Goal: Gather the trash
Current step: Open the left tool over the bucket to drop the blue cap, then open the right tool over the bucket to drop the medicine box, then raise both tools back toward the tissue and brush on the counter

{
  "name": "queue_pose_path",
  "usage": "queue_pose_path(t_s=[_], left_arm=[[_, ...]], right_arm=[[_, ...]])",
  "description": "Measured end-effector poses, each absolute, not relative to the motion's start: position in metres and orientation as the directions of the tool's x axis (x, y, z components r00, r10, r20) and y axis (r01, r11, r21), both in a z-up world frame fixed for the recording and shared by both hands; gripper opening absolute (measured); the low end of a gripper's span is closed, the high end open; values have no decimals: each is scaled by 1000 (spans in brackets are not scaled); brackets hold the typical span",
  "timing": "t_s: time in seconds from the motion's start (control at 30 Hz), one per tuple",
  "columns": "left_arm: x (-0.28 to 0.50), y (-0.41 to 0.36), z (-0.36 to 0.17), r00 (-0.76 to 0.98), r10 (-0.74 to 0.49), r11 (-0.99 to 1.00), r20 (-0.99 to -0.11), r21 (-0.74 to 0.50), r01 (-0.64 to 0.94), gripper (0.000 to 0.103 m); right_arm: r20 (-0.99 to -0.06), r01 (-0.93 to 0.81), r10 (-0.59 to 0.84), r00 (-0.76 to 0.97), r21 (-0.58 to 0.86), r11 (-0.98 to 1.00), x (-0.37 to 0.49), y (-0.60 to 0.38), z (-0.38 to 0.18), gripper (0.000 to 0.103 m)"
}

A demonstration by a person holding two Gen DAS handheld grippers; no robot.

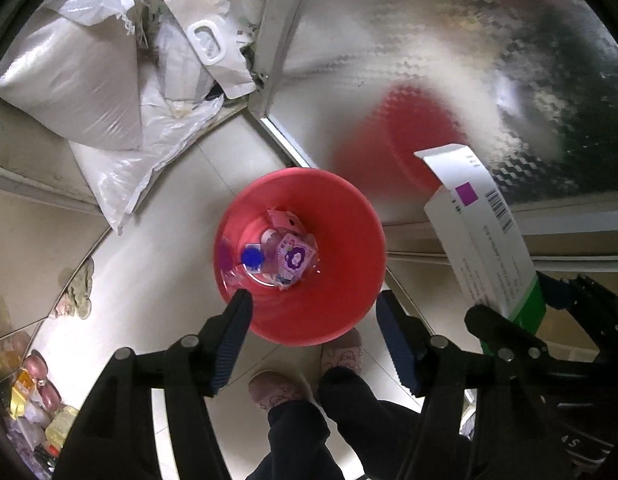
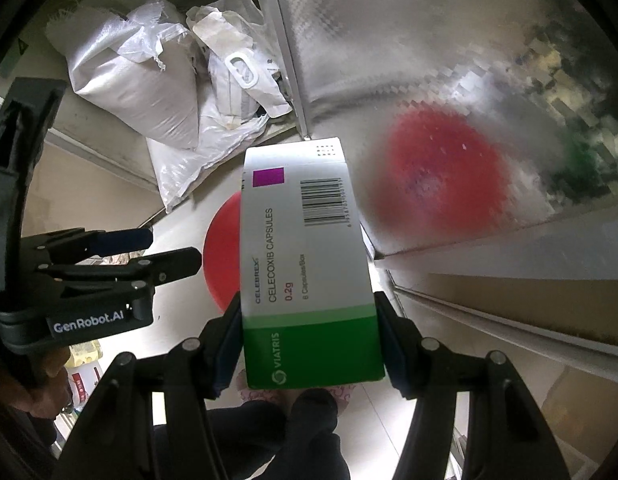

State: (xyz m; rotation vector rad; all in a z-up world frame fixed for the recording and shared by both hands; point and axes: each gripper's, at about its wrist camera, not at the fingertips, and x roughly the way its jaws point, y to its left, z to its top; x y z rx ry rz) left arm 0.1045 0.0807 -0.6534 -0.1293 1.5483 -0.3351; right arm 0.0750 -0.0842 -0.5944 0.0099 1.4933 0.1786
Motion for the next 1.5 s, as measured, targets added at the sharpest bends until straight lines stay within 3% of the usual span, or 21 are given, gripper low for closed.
queue_pose_path(t_s=[0.13,0.2,0.33,0.4,0.8,0.83,0.87,0.9,1.0,1.2,1.5], left_arm=[[102,85,-648,1,-284,951,-959,-281,128,67],[101,88,-647,8,-280,953,-960,-277,126,80],[102,95,-649,27,-256,959,-966,-251,130,92],[103,101,-654,42,-213,971,-976,-207,121,103],[97,132,-666,29,-197,979,-980,-195,65,103],[96,134,-663,28,-189,980,-982,-187,65,103],[95,135,-660,29,-184,981,-983,-182,66,103],[93,137,-653,32,-174,983,-984,-171,69,103],[89,140,-635,33,-147,987,-989,-144,72,103],[80,151,-561,45,-145,989,-988,-143,43,103],[74,169,-405,153,-98,995,-983,-96,18,103]], right_arm=[[-991,-115,120,64,112,987,75,-83,-593,58],[-991,-123,114,64,106,987,76,-83,-594,58],[-992,-141,112,55,103,985,78,-78,-600,58],[-993,-148,113,45,105,983,80,-75,-605,58],[-995,-204,95,0,93,974,83,-53,-628,59],[-996,-211,90,8,87,974,83,-51,-626,65],[-997,-217,82,15,77,973,83,-51,-625,82],[-997,-224,68,21,62,973,84,-49,-623,88],[-998,-248,53,39,41,968,80,-47,-610,92],[-997,-248,63,55,47,968,73,-48,-552,94],[-985,-294,82,152,34,955,73,-40,-412,96]])
